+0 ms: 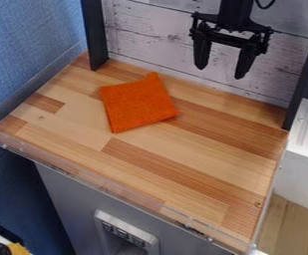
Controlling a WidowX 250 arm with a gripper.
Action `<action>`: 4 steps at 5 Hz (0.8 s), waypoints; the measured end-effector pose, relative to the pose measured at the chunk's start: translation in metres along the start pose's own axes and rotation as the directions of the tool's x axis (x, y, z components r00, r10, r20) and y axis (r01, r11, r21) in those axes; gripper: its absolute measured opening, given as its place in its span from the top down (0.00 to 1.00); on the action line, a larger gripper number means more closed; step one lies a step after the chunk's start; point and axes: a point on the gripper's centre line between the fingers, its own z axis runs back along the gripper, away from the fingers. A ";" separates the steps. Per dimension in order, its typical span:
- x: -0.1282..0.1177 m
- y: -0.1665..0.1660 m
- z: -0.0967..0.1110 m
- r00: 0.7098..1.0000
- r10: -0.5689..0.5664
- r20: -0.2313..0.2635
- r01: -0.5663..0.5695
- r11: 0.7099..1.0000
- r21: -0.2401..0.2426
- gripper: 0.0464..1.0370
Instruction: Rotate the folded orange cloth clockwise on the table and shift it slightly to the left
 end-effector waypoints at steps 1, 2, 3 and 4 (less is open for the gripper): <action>-0.003 0.001 -0.008 0.998 0.069 -0.014 -0.069 0.998 0.001 0.04; -0.005 0.017 -0.019 0.981 0.195 -0.022 -0.195 0.981 0.002 0.04; -0.012 0.040 -0.014 0.942 0.335 0.017 -0.335 0.942 -0.016 0.04; -0.020 0.059 -0.014 0.893 0.448 0.055 -0.446 0.894 -0.047 0.04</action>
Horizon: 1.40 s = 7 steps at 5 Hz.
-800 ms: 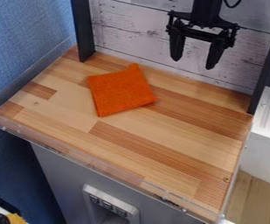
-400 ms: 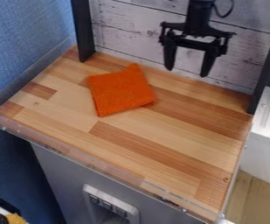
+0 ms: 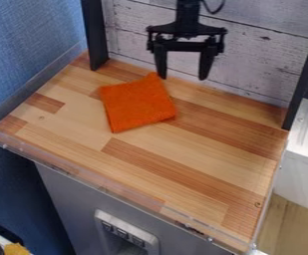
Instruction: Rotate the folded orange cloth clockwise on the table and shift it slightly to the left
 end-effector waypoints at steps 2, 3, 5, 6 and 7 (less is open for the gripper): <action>-0.003 0.033 0.004 0.977 0.207 0.049 -0.205 0.978 -0.038 0.04; -0.002 0.040 0.003 0.960 0.274 0.051 -0.272 0.961 -0.040 0.04; -0.001 0.049 0.007 0.932 0.356 0.069 -0.356 0.934 -0.016 0.04; 0.003 0.053 0.014 0.920 0.383 0.081 -0.384 0.923 -0.007 0.04; 0.003 0.055 0.014 0.915 0.397 0.076 -0.399 0.917 0.014 0.07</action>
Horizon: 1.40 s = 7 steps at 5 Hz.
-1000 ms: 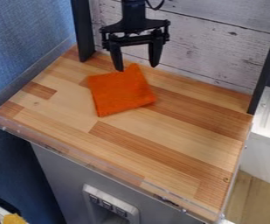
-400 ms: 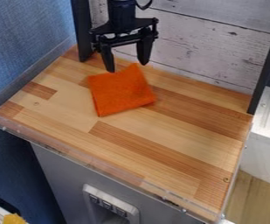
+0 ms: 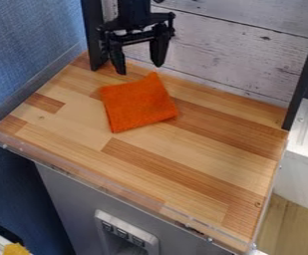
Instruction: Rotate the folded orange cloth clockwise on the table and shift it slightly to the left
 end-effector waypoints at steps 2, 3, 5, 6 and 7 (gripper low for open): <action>0.013 -0.005 -0.022 0.999 0.006 -0.043 -0.004 0.999 0.047 0.65; 0.017 -0.007 -0.039 0.997 0.007 -0.074 -0.003 0.998 0.064 0.87; 0.022 -0.013 -0.058 0.993 0.002 -0.118 0.001 0.999 0.033 0.98; 0.017 -0.013 -0.063 0.990 -0.003 -0.143 0.003 1.000 0.003 0.98; 0.016 -0.014 -0.070 0.989 -0.012 -0.148 0.007 0.999 -0.033 0.98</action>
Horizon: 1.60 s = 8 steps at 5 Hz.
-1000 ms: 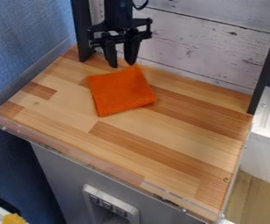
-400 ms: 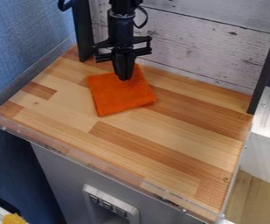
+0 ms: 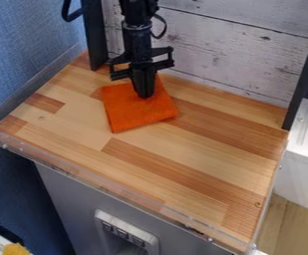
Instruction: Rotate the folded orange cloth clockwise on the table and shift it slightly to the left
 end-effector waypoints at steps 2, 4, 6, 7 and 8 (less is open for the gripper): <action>0.004 -0.003 -0.010 1.000 -0.015 0.024 0.017 0.997 -0.079 0.98; 0.005 0.002 -0.014 0.973 -0.221 0.073 0.227 0.968 -0.104 0.98; 0.012 0.010 -0.013 0.866 -0.480 0.142 0.490 0.871 -0.043 0.98; 0.016 0.015 -0.013 0.803 -0.578 0.148 0.582 0.813 0.013 0.98; 0.020 0.021 -0.011 0.746 -0.651 0.139 0.648 0.758 0.072 0.98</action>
